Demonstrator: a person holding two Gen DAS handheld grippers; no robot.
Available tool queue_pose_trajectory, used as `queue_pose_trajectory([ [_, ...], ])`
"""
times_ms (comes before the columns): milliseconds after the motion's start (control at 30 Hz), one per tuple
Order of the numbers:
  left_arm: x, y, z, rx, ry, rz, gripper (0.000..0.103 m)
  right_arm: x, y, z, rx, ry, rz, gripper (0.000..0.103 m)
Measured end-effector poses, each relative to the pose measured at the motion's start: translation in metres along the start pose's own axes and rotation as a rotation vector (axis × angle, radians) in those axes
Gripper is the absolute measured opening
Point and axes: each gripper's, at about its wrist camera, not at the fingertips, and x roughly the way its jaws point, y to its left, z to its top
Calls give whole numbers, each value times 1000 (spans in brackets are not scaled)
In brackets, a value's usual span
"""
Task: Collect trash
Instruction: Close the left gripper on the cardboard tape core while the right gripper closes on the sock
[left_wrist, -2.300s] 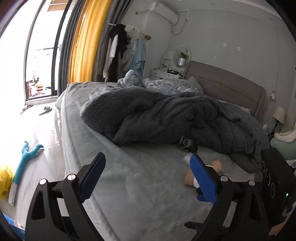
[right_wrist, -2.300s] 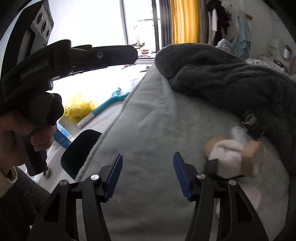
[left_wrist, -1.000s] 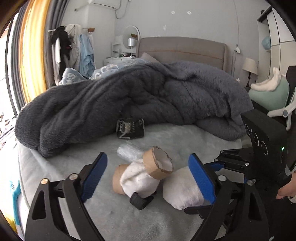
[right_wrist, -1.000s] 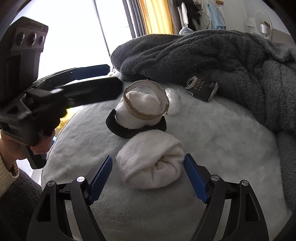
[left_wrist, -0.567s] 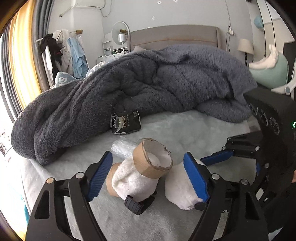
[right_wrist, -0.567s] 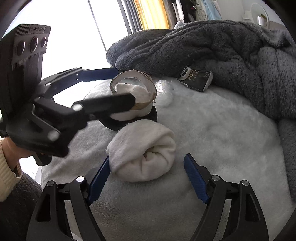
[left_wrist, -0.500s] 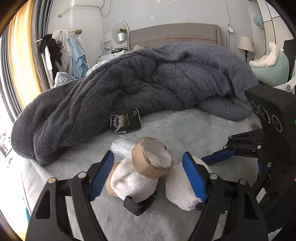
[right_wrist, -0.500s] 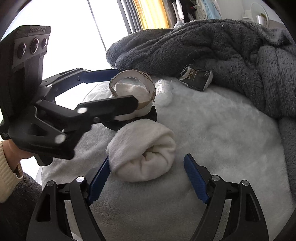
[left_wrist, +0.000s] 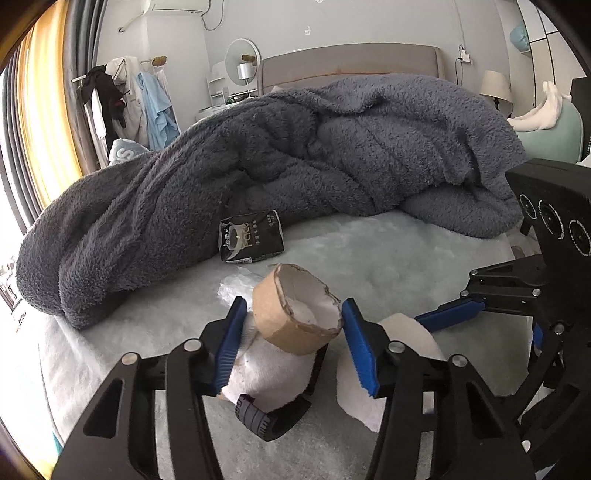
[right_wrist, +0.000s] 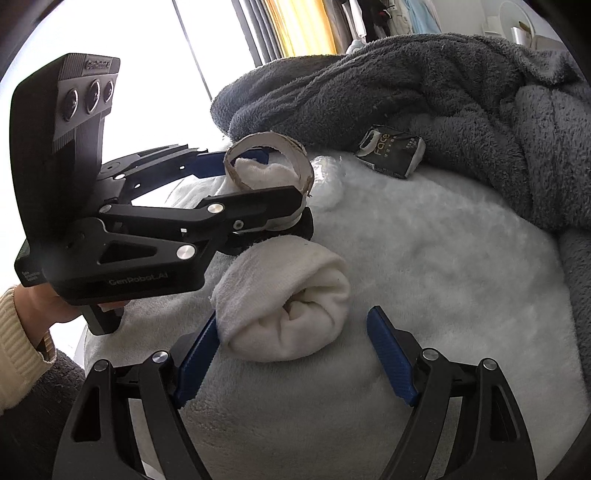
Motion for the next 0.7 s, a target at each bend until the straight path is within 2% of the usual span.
queue_pose_trajectory([
  [533, -7, 20, 0, -168, -29, -59, 51, 2, 0, 4, 38, -5, 9, 81],
  [700, -5, 22, 0, -178, -26, -44, 57, 6, 0, 3, 31, 5, 4, 81],
])
